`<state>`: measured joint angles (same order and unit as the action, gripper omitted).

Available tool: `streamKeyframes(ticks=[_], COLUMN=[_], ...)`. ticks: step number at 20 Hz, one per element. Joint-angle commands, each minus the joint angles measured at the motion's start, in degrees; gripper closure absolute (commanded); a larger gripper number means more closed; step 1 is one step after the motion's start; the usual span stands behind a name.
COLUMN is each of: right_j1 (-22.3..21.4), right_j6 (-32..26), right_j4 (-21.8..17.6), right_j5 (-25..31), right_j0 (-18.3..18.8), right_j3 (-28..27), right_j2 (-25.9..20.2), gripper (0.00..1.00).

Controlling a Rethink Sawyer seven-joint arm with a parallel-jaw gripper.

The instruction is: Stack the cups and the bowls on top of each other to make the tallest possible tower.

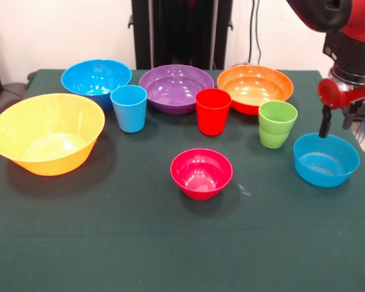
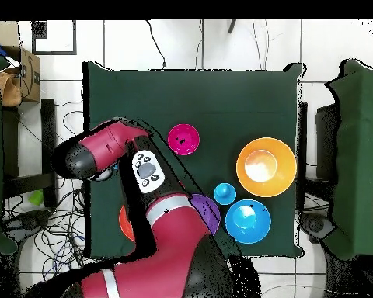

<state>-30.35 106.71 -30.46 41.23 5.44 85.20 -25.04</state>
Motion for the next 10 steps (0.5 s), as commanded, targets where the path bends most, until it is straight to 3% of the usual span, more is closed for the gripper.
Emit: streamKeyframes(ticks=[1, 10], right_j1=[2.2, 3.3], right_j6=[7.2, 7.7], right_j4=[1.2, 1.8], right_j5=[0.3, -1.2], right_j0=[-2.0, -3.5], right_j3=[-2.9, -3.5], right_j2=[3.0, 4.5], gripper=[0.00, 0.00])
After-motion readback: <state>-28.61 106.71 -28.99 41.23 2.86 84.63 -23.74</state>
